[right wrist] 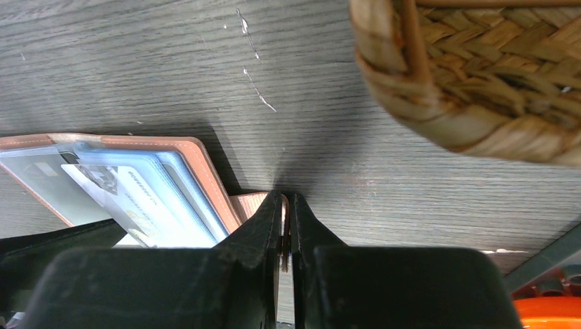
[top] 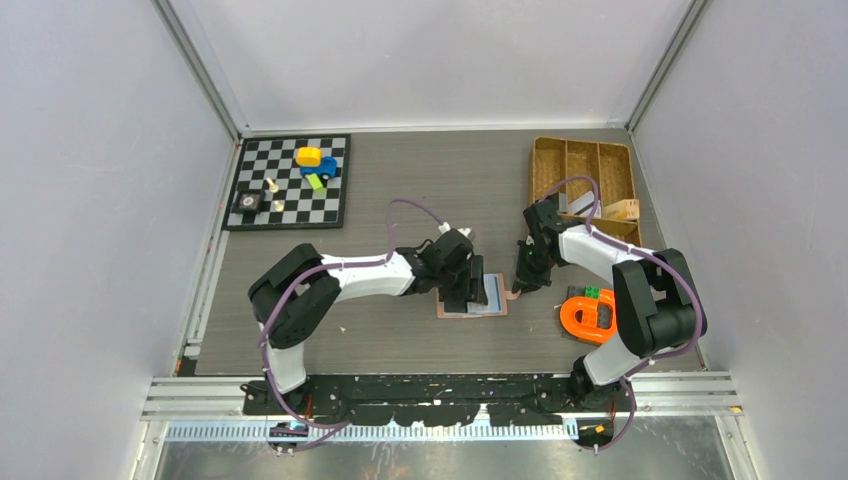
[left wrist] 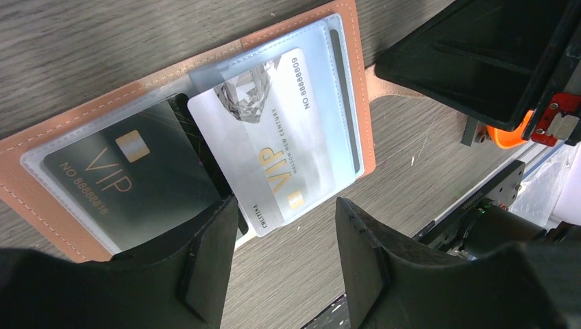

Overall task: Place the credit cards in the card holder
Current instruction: Insert the credit card into the card holder.

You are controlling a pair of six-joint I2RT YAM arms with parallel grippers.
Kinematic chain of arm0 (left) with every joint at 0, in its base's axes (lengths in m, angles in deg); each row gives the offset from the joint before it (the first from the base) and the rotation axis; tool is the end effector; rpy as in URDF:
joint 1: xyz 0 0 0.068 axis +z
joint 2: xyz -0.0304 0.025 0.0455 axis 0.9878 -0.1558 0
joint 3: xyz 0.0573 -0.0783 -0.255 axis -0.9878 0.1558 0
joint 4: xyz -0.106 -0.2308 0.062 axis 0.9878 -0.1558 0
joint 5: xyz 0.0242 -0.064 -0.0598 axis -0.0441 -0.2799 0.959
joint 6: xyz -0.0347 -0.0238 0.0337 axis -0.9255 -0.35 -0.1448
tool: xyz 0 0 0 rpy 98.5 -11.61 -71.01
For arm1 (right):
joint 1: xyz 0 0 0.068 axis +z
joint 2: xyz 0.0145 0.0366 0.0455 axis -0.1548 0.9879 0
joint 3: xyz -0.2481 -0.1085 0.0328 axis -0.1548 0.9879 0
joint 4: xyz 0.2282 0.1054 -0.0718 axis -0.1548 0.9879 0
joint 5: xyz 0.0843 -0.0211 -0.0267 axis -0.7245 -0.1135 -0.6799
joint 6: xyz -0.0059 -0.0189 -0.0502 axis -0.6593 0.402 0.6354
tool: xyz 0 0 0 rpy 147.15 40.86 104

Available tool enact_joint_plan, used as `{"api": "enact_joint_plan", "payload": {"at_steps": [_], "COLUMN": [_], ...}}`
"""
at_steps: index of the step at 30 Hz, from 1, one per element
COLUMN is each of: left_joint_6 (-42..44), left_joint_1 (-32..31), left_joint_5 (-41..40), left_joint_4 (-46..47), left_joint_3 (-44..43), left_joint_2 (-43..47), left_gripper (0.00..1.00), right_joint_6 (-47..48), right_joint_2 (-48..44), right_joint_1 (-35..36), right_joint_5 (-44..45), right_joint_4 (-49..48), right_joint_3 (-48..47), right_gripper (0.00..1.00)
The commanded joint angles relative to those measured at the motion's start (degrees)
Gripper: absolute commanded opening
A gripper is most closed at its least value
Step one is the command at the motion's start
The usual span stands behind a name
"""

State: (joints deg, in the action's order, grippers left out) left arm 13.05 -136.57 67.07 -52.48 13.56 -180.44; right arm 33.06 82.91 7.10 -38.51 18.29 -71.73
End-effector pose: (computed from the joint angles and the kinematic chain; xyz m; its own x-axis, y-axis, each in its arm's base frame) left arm 0.2126 -0.3183 0.1650 -0.9459 0.0181 -0.3241 0.2087 0.7986 -0.5645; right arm 0.2568 0.0792 0.1539 -0.9712 0.1938 -0.1389 0.1578 0.9591 0.2348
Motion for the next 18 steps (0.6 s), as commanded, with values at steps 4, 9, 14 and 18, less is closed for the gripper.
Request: {"api": "enact_joint_plan", "payload": {"at_steps": [4, 9, 14, 18], "left_joint_6": [-0.1, 0.2, 0.1, 0.5], "left_joint_1": [-0.8, -0.8, -0.9, -1.0], "left_joint_5": [0.3, 1.1, 1.9, 2.3], "left_joint_4": [-1.7, -1.1, -0.6, -0.5], "left_joint_3": [-3.6, -5.2, -6.4, -7.1], "left_joint_2": [-0.9, -2.2, -3.3, -3.8], "left_gripper": [0.56, 0.56, 0.55, 0.55], "right_joint_6": [0.1, 0.1, 0.0, -0.2], "right_joint_2": [1.4, 1.6, 1.6, 1.3], "right_joint_1": [0.9, 1.1, 1.2, 1.2], "right_joint_5": [1.1, 1.1, 1.2, 1.3], "right_joint_4": [-0.4, -0.6, -0.6, -0.5], "right_joint_3": [0.0, 0.3, 0.4, 0.3], "right_gripper": [0.01, 0.00, 0.01, 0.00]}}
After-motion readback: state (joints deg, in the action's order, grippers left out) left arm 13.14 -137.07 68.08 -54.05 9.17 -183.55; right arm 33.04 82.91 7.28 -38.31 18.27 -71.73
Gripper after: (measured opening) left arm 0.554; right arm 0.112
